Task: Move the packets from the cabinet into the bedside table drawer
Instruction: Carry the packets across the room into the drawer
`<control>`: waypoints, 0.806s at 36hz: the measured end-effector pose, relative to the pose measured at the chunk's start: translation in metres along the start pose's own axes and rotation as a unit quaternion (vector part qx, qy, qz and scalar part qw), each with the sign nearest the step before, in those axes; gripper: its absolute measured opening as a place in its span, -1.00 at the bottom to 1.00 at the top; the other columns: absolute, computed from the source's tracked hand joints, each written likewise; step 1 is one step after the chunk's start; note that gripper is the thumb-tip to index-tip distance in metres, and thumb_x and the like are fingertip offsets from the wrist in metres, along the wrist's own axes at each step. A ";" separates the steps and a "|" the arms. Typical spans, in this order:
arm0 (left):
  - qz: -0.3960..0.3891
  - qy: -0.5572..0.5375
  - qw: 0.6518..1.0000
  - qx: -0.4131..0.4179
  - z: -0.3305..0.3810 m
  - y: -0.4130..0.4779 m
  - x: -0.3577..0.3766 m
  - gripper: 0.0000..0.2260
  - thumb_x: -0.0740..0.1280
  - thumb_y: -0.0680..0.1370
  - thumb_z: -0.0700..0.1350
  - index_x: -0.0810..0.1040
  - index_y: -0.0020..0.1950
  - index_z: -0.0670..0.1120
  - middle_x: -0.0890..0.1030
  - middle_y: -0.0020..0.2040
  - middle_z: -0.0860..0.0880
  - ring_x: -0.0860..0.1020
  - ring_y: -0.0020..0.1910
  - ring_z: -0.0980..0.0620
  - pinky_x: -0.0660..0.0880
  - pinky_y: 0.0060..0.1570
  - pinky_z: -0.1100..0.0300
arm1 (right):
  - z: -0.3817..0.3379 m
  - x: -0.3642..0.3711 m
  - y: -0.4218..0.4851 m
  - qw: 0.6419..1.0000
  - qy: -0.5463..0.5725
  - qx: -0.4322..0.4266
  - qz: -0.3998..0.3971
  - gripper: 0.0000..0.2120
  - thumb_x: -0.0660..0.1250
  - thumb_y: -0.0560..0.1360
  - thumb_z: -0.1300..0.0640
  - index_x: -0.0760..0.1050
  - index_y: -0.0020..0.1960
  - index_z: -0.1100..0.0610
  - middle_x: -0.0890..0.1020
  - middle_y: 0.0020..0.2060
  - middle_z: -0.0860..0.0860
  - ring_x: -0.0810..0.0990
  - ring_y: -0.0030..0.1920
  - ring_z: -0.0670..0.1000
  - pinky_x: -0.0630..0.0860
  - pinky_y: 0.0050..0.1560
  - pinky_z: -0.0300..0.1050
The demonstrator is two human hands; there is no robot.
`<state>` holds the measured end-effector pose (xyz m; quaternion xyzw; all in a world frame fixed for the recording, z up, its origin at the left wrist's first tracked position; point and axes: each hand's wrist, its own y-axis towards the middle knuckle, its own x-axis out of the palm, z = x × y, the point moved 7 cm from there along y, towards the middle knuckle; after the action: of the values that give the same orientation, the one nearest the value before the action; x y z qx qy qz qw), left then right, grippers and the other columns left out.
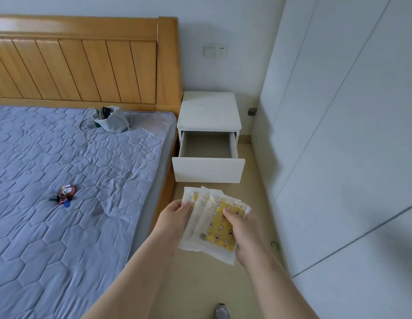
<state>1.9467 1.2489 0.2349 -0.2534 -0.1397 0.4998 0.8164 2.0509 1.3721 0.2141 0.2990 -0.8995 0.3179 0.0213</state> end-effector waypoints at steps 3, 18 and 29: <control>0.019 0.030 0.999 0.007 0.034 0.045 0.014 -0.85 0.19 0.61 -0.04 0.51 -0.07 -0.04 0.61 -0.09 -0.07 0.59 -0.10 -0.11 0.54 0.02 -0.02 | -0.033 0.015 0.047 1.000 -0.012 -0.001 -0.023 -0.84 0.32 0.52 0.23 0.50 0.11 0.17 0.65 -0.04 0.17 0.66 -0.10 0.16 0.61 -0.19 0.05; -0.008 0.027 0.999 -0.028 0.130 0.269 0.038 -0.91 0.29 0.58 -0.09 0.51 0.05 -0.06 0.65 -0.07 -0.09 0.65 -0.14 -0.09 0.60 -0.14 -0.01 | -0.107 0.099 0.273 0.996 -0.079 0.032 -0.004 -0.89 0.35 0.50 0.19 0.50 0.03 0.13 0.66 -0.07 0.13 0.65 -0.07 0.16 0.58 0.02 0.20; -0.035 0.065 0.991 -0.107 0.169 0.438 0.057 -0.90 0.30 0.57 -0.13 0.52 0.07 -0.08 0.64 -0.01 -0.10 0.63 -0.04 -0.11 0.58 0.02 -0.08 | -0.141 0.143 0.425 0.991 -0.114 0.069 0.026 -0.85 0.36 0.50 0.17 0.51 0.07 0.09 0.66 -0.05 0.11 0.65 -0.04 0.16 0.58 -0.01 0.25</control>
<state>1.5657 1.5089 0.1322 -0.3664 -0.1483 0.4355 0.8088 1.6773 1.6426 0.1214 0.3106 -0.8793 0.3437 -0.1107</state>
